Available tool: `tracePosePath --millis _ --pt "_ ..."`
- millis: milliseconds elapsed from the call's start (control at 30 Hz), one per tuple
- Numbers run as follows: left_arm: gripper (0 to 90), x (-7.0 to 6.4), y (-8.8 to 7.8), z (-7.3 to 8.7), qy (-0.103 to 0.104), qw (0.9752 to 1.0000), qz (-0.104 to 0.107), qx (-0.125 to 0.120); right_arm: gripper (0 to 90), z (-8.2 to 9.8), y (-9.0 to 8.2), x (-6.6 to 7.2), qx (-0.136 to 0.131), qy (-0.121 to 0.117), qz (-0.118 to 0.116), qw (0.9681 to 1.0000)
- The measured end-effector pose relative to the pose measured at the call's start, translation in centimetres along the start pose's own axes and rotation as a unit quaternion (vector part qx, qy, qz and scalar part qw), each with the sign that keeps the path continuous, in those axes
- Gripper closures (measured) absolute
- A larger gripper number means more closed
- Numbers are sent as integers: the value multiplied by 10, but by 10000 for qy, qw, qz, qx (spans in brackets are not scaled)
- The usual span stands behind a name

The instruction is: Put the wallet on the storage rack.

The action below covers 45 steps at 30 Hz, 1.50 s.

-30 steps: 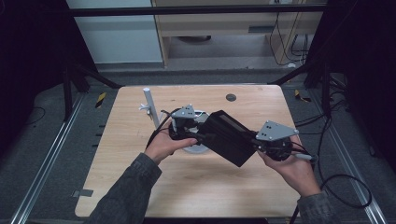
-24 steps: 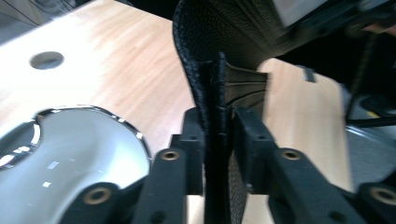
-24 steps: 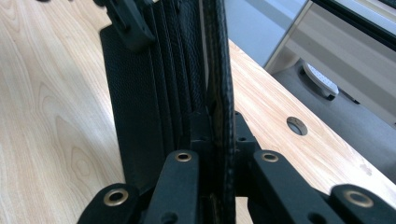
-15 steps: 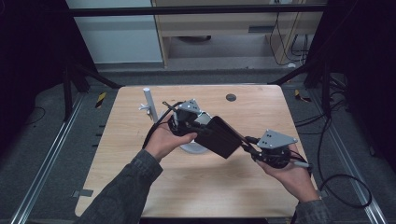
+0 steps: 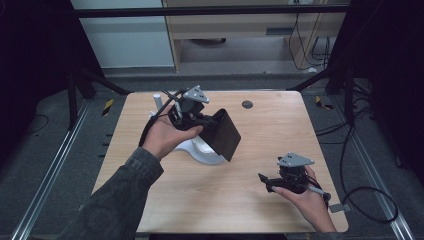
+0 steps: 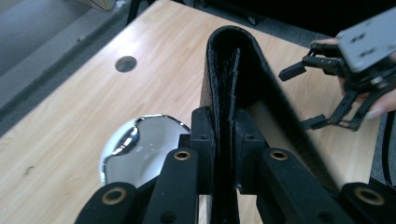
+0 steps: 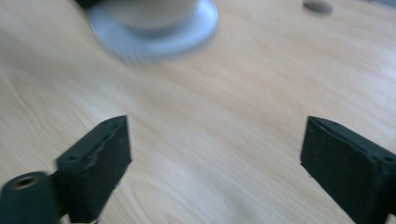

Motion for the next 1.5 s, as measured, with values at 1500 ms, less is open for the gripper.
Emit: tracePosePath --millis 1500 --pt "807 43 18 17 -2 9966 -687 455 19 52 35 -18 578 989 562 9918"
Point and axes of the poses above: each handheld gripper's, and its own axes: y roughly forward along the jaws, z roughly out of its underside, x roughly to its left, the point moved 9 cm from there along y, roughly forward along the jaws, and after that the axes turned 5 degrees about -z, right-handed, at the moved point
